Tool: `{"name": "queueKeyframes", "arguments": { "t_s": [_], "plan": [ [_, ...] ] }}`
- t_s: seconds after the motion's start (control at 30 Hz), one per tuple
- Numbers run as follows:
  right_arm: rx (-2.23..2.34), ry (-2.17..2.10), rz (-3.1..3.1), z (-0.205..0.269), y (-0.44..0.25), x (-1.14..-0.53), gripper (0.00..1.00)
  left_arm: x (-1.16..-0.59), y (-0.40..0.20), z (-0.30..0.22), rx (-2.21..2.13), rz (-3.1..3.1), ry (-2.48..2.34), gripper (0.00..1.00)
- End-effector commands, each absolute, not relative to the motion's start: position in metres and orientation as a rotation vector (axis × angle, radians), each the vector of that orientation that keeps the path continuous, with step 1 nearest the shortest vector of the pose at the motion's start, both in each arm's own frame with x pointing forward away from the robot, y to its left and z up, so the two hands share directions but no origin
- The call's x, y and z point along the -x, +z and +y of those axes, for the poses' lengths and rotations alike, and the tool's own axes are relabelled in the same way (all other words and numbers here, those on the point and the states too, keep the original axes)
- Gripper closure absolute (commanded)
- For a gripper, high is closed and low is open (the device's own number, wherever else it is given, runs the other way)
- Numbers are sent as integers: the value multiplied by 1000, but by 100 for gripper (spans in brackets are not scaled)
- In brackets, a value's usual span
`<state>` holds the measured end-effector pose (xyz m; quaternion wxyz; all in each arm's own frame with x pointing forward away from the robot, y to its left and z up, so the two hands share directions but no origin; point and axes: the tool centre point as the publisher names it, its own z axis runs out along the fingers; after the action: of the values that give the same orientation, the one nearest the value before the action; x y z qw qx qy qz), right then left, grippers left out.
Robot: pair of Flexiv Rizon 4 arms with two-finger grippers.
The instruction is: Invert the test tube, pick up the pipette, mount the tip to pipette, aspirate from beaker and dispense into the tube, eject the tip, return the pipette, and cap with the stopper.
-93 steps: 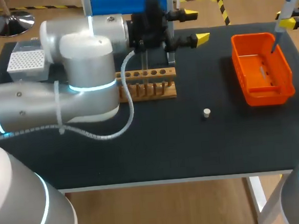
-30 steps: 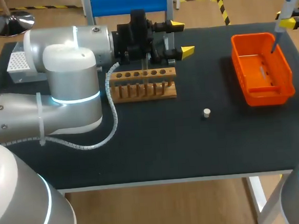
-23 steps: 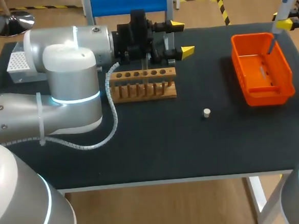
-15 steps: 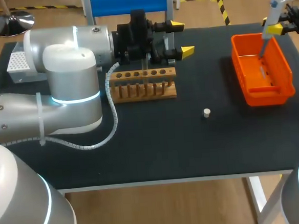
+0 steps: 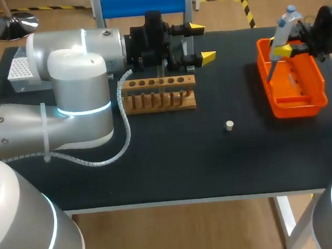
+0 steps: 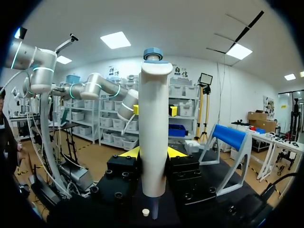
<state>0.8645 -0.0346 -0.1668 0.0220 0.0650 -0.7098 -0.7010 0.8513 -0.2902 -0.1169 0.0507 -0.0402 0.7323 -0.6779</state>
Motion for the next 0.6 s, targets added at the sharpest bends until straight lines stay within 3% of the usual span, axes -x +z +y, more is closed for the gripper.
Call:
{"name": "queueKeyframes", "arguments": {
  "t_s": [0.03, 0.6],
  "plan": [
    [-136, -2218, -2245, -16, -167, -854, 100, -851, -117, -290, 125, 2229, -2063, 0],
    [-175, -2201, -2231, 24, -168, -841, 100, -830, -122, -258, 154, 2243, -2053, 0]
  ]
}}
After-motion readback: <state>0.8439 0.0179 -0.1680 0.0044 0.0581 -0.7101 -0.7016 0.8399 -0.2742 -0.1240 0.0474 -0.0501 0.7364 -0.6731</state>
